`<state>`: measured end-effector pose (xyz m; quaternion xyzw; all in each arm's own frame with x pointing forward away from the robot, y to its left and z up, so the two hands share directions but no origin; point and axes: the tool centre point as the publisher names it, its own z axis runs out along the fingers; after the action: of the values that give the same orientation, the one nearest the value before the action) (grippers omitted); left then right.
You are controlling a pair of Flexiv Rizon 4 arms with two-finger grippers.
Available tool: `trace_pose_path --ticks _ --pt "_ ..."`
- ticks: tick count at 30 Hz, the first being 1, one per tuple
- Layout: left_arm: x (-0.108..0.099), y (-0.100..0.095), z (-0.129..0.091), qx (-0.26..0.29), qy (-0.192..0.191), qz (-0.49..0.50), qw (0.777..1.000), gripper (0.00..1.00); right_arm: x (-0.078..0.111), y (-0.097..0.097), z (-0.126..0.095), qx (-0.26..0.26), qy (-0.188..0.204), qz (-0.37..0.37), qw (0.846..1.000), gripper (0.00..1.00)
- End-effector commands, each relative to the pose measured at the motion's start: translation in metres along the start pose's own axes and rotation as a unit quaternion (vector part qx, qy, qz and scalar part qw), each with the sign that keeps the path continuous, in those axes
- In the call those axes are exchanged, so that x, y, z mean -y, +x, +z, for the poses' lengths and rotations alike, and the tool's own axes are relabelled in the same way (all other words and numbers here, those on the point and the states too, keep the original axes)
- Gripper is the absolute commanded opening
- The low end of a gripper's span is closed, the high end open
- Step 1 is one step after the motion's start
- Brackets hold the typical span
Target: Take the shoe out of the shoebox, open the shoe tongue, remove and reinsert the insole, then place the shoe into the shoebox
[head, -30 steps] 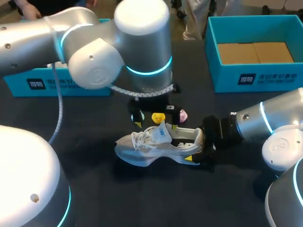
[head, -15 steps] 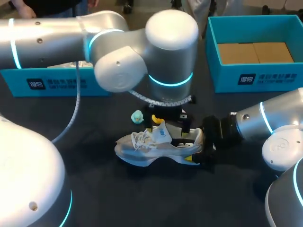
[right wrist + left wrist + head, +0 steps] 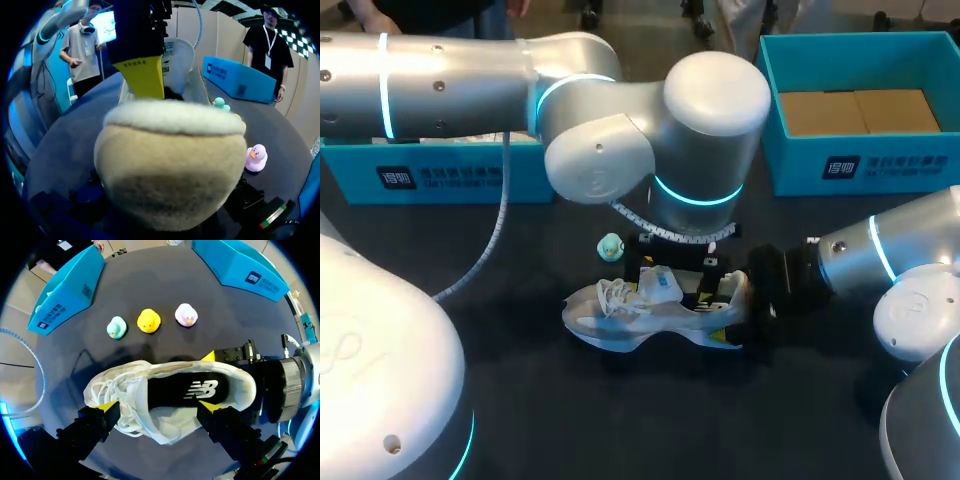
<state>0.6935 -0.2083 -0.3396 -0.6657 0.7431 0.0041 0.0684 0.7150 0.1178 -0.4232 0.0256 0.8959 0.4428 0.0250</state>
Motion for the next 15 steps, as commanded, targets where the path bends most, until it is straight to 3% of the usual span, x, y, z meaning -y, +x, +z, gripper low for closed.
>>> trace_pose_path --ticks 1,15 --pt "-0.001 0.002 0.004 0.019 0.008 -0.003 1.0 1.0 0.001 0.001 0.002 0.001 0.001 0.0 1.0 0.0" --pt "0.002 -0.024 0.016 0.06 0.001 -0.026 0.998 1.0 0.001 0.001 0.002 0.001 0.001 0.0 1.0 0.0"
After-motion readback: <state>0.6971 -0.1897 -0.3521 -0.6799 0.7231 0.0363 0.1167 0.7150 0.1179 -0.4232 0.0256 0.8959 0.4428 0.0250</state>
